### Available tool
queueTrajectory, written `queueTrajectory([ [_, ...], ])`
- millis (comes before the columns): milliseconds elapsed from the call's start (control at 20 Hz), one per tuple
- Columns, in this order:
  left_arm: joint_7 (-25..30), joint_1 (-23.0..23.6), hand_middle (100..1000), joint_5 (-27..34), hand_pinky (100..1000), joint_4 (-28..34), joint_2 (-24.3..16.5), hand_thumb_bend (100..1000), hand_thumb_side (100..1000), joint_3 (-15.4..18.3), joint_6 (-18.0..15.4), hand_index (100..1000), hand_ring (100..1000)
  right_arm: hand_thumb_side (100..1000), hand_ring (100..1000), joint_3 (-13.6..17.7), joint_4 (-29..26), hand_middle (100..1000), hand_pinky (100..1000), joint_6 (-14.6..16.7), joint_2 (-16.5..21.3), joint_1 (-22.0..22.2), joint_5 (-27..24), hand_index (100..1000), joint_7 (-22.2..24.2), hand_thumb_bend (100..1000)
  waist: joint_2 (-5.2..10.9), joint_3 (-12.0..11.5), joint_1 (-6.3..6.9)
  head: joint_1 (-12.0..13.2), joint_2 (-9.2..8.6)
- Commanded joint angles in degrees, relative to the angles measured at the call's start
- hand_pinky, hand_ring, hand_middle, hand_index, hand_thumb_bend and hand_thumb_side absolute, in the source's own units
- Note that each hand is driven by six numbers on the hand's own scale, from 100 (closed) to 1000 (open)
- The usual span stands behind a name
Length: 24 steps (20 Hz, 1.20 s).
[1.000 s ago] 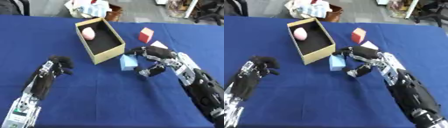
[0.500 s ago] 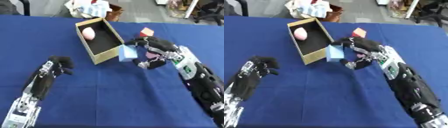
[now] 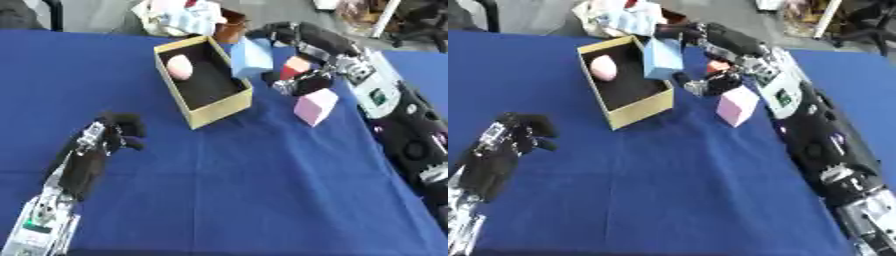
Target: Pick up objects on the table and place them in the box.
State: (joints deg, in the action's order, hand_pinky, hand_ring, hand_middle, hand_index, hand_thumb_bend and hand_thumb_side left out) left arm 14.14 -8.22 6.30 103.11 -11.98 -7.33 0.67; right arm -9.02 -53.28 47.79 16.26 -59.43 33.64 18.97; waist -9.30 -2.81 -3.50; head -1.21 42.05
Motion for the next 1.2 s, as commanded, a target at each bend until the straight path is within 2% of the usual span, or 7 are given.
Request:
queueTrajectory([
  [50,0.5,-1.1,646,0.3,640,1.1,0.0,100,934,-0.4,-0.1,754,699,100,621,3.1,3.3,376,758,4.2,-1.1,-3.3,1.2,930,6.3,100,-0.26,-0.6,0.05,-0.9,-1.46],
  [250,0.9,-1.8,646,0.6,639,1.3,0.3,100,930,-0.8,-0.1,754,699,100,641,6.4,7.2,404,768,4.2,-4.0,-5.6,6.8,935,7.2,100,-0.66,-2.0,0.21,-2.6,-2.37],
  [600,1.8,-2.6,646,0.9,640,1.4,0.7,100,930,-1.7,0.1,754,700,100,675,11.4,12.9,475,784,4.2,-9.6,-5.9,21.2,952,5.1,100,-1.03,-3.7,0.58,-4.9,-3.10],
  [900,2.1,-2.9,645,1.1,639,1.5,1.0,100,927,-1.9,0.1,754,700,100,771,12.0,15.8,628,821,4.2,-12.8,-5.1,33.9,998,4.5,100,-1.06,-4.1,0.90,-6.2,-3.24],
  [1100,2.2,-2.9,644,1.1,639,1.4,1.1,100,925,-2.0,0.1,754,700,179,795,12.0,16.9,705,832,4.2,-13.7,-5.1,38.6,1000,5.1,100,-1.00,-4.1,0.99,-6.5,-3.25],
  [1150,2.2,-2.9,644,1.1,640,1.4,1.1,100,926,-1.9,0.1,754,700,259,806,12.0,16.8,749,836,4.2,-13.7,-5.2,38.9,1000,4.9,100,-0.98,-4.0,1.00,-6.5,-3.26],
  [1200,2.1,-2.9,644,1.1,640,1.4,1.0,100,927,-1.9,0.1,754,700,267,807,11.9,16.7,755,836,4.2,-13.7,-5.3,38.9,1000,4.6,100,-0.97,-4.0,1.00,-6.5,-3.27],
])
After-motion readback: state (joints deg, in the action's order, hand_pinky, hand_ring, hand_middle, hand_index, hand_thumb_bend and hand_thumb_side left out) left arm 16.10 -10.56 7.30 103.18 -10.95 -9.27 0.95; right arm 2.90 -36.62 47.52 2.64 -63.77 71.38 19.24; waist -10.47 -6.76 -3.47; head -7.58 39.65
